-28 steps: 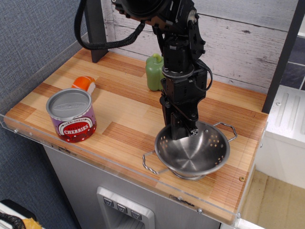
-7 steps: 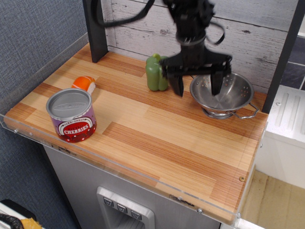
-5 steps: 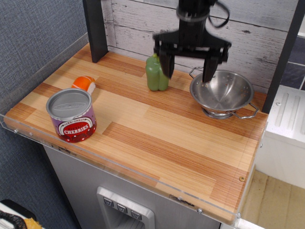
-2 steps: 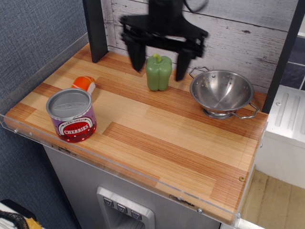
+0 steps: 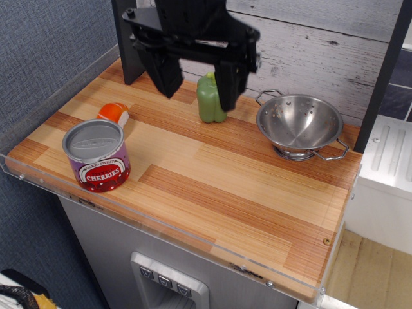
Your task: Move the pot to the top right.
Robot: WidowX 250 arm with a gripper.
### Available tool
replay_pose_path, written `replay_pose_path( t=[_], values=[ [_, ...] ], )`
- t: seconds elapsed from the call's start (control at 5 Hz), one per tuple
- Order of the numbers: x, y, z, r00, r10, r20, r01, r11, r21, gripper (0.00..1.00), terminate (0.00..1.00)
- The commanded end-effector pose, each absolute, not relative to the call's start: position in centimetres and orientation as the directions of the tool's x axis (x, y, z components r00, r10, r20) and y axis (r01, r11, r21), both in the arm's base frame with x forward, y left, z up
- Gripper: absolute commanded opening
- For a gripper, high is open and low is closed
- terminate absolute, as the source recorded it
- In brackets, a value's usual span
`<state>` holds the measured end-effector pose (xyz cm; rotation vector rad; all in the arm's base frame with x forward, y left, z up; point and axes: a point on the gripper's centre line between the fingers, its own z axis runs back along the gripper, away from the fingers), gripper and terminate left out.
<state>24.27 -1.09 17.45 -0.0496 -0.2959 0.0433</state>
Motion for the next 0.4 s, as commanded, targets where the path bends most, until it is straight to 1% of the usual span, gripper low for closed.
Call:
replay_pose_path(
  t=[0.0, 0.2],
  values=[
    [21.19, -0.54, 19.94, 0.925, 0.030, 0.379, 0.007, 0.995, -0.097, 1.00, 0.00],
    [21.19, -0.54, 19.94, 0.925, 0.030, 0.379, 0.007, 0.995, -0.097, 1.00, 1.00]
  ],
)
